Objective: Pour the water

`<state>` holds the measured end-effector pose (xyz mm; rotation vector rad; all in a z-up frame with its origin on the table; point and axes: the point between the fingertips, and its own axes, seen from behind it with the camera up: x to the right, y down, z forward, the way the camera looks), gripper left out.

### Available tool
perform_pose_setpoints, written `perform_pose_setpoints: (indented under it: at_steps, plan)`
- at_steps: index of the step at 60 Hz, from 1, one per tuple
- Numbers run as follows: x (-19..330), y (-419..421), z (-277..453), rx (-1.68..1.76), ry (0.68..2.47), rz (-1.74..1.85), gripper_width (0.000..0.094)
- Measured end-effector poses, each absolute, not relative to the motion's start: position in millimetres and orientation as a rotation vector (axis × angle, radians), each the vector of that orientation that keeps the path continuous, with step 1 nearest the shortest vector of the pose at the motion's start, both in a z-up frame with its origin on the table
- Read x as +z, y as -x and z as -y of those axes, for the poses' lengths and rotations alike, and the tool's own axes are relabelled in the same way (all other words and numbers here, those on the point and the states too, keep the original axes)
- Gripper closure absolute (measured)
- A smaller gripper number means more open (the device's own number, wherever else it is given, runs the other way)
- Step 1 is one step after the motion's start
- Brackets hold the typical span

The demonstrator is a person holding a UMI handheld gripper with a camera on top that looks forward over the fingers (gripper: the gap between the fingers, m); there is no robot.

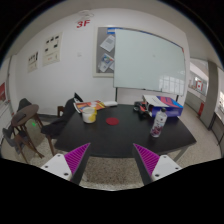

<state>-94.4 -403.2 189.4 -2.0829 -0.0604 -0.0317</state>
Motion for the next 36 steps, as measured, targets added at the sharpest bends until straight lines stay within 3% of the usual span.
perform_pose_setpoints:
  at_steps: [15,36]
  plan:
    - [102.9,-55.0,346.8,-0.117,2.138,-0.003,0.0093]
    - [71.9,-176.2,190.4,-0.094,2.037,-0.057,0.0094]
